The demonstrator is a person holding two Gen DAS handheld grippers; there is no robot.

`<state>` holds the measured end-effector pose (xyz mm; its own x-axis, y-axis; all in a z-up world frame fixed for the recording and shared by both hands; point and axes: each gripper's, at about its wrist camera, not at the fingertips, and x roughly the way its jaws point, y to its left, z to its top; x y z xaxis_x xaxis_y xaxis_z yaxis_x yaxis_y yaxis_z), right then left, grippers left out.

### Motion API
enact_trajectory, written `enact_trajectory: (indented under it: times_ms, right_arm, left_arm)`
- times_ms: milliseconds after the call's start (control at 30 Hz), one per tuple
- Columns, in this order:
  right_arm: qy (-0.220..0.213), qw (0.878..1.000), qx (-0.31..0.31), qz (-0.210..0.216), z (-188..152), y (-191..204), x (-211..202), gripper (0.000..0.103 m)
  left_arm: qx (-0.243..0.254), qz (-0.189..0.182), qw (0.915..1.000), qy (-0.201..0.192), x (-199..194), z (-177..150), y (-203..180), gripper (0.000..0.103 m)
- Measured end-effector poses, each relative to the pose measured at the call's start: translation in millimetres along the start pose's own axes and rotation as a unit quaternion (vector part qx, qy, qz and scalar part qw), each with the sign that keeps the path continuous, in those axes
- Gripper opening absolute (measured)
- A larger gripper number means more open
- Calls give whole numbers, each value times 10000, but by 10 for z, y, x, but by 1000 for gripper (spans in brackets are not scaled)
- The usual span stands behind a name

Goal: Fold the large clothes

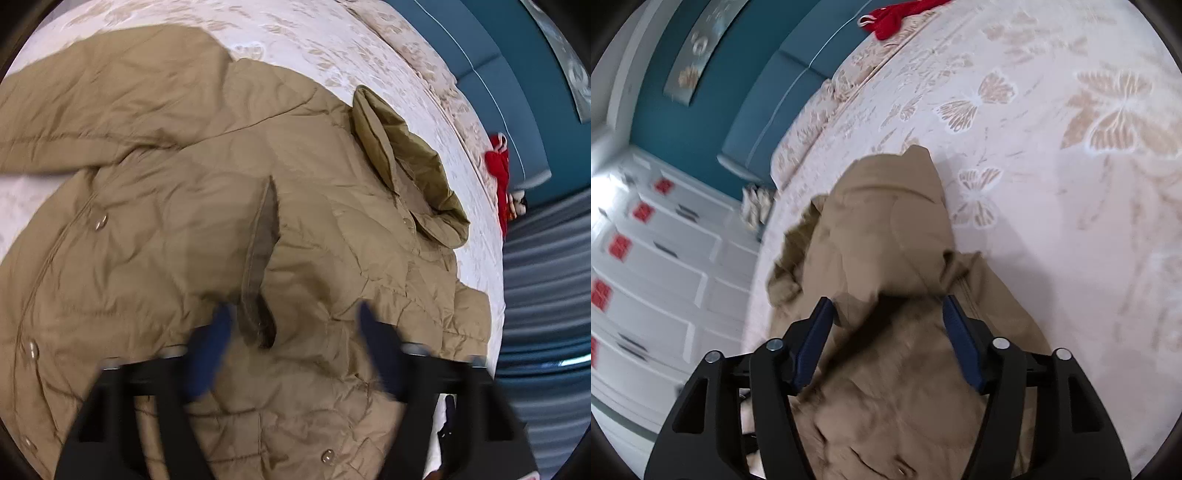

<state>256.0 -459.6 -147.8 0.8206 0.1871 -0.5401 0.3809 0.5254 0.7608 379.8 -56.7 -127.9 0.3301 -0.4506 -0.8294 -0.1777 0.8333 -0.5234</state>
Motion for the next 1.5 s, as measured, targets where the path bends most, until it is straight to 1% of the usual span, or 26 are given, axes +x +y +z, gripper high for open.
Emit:
enact_trajectory:
  times_ms: [33,67,100,133,167,233,300,367,433,500,567,633,733,833,967,1000,1067,1100,1133,1167,1200,1267,1367,1433,1467,1500]
  right_arm:
    - [-9,9996,208,187,30,-46,42,64]
    - [-13,9991,319,281,64,-66,73,65]
    - [-44,9981,461,415,92,-94,108,66]
    - [-73,9972,579,477,114,-123,157,66]
    - [-88,9970,651,413,134,-142,201,66]
    - [-136,9972,663,305,171,-150,253,47]
    - [-54,9985,526,136,231,-121,308,6]
    - [-94,9997,244,36,269,-11,282,4]
    - [-285,9979,-481,-334,250,211,191,3]
    - [-275,9868,-1246,-996,166,367,247,3]
    - [-54,9737,-1635,-1587,85,365,432,2]
    - [174,9634,-1796,-1983,10,275,607,2]
    - [242,9623,-1781,-2040,-39,152,656,1]
    - [271,9567,-1961,-2136,-63,137,694,1]
    - [280,9561,-2001,-2120,-75,135,621,3]
    - [258,9557,-2006,-2138,-94,169,571,4]
    - [218,9542,-2033,-2185,-148,216,426,6]
    - [184,9519,-2107,-2216,-196,239,316,9]
    - [120,9489,-2193,-2264,-236,275,225,12]
    - [15,9440,-2339,-2326,-291,329,98,15]
    - [-64,9419,-2434,-2313,-333,388,10,15]
    - [-136,9427,-2578,-2112,-405,559,-97,15]
    - [-125,9406,-2878,-1796,-515,914,-58,13]
    - [-53,9389,-3050,-1593,-607,1121,63,11]
    - [-15,9366,-3153,-1529,-658,1222,148,11]
    - [32,9332,-3265,-1500,-721,1313,259,11]
  left_arm:
    - [95,7,10000,21,15,24,-15,15]
    - [148,5,9999,-30,9,55,-16,7]
    - [181,-17,9998,-101,-8,90,-9,2]
    - [239,-7,9995,-214,-35,145,-7,1]
    - [328,44,9988,-355,-83,185,-15,1]
    - [584,237,9950,-777,-220,290,-68,1]
    - [841,436,9891,-1128,-346,364,-114,1]
    - [1107,660,9830,-1311,-410,414,-121,1]
    - [1246,893,9799,-1276,-336,397,-81,1]
    - [1382,1208,9758,-1192,-195,324,1,1]
    - [1508,1590,9701,-1047,48,217,90,1]
    - [1587,1742,9659,-1071,164,120,128,2]
    - [1851,2022,9535,-1254,257,-4,117,2]
    - [1949,2150,9474,-1345,311,-48,131,2]
    - [2253,2477,9313,-1435,325,-108,59,4]
    - [2287,2546,9283,-1452,294,-116,55,9]
    - [2284,2623,9260,-1470,199,-102,75,24]
    - [2255,2670,9246,-1514,90,-105,108,38]
    - [2240,2666,9242,-1567,8,-124,121,45]
    - [2241,2623,9236,-1673,-132,-133,139,46]
    - [2261,2574,9225,-1778,-269,-138,134,46]
    - [2299,2463,9214,-1934,-472,-129,43,46]
    - [2303,1979,9310,-2028,-667,-72,-222,46]
    - [2293,1613,9400,-1946,-664,-35,-439,46]
    - [2317,1521,9422,-1880,-603,-29,-547,46]
    - [2362,1516,9417,-1856,-544,-49,-623,46]
